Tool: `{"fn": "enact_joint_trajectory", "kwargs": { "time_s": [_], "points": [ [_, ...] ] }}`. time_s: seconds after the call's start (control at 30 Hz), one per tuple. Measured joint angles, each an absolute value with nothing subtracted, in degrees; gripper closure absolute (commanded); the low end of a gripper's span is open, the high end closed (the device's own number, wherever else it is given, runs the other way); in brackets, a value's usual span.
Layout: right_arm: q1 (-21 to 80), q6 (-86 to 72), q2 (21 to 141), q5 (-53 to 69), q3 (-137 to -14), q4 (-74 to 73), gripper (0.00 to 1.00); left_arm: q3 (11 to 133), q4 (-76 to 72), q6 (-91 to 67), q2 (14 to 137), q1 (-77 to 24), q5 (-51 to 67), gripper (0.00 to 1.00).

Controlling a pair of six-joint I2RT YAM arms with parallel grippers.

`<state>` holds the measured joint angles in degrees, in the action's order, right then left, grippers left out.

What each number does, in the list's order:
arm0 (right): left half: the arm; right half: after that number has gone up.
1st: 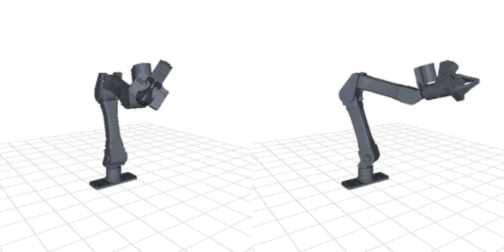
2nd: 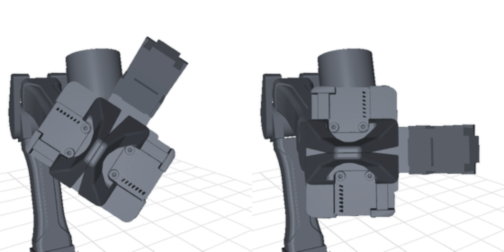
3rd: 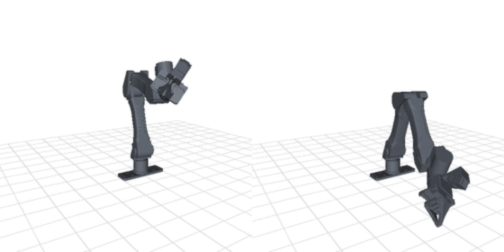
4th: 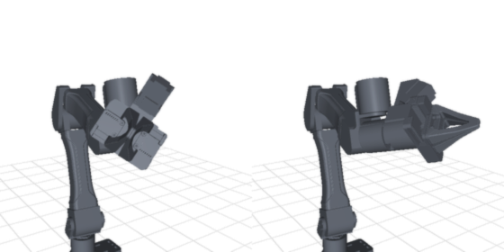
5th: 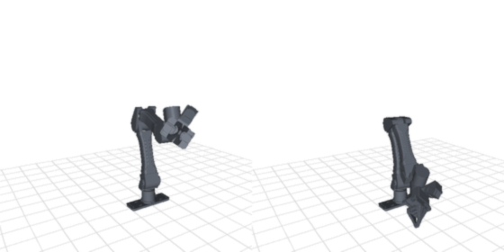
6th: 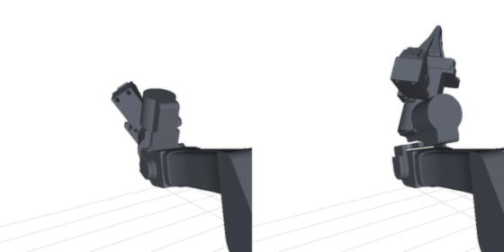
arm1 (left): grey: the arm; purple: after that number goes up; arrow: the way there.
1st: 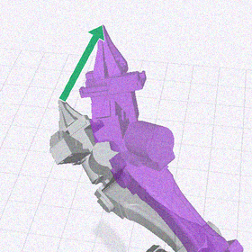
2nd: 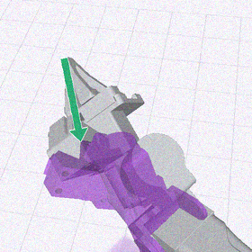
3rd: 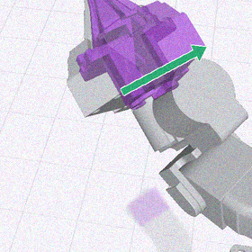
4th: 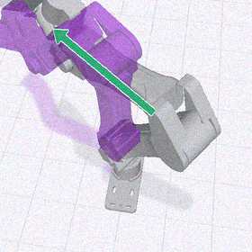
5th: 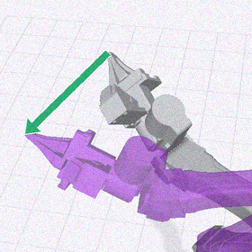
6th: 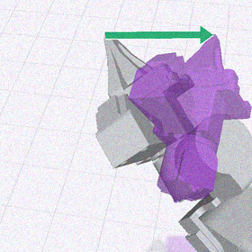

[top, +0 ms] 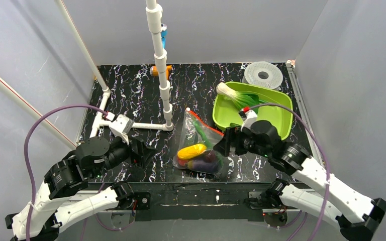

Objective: Place the food in the zip-top bag and seal the zipper
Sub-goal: Reset both arms

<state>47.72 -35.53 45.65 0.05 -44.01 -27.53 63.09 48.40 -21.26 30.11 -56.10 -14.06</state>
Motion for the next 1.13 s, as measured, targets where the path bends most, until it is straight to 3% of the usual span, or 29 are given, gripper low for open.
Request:
{"fn": "enact_joint_trajectory", "kwargs": {
  "time_s": [0.17, 0.6, 1.13],
  "points": [
    [47.7, -32.3, 36.4, -3.6, -46.8, -31.0, 0.02, 64.0, 48.2, -21.1, 27.6, -56.1, -14.5, 0.02],
    [47.7, -24.8, 20.6, -27.7, -67.7, -44.9, 0.02, 75.7, 43.5, -15.3, 15.6, -56.1, -25.0, 0.02],
    [47.7, -24.5, 15.7, -37.4, -73.6, -51.7, 0.02, 79.6, 39.1, -11.6, 11.6, -56.1, -26.5, 0.02]
  ]
}}
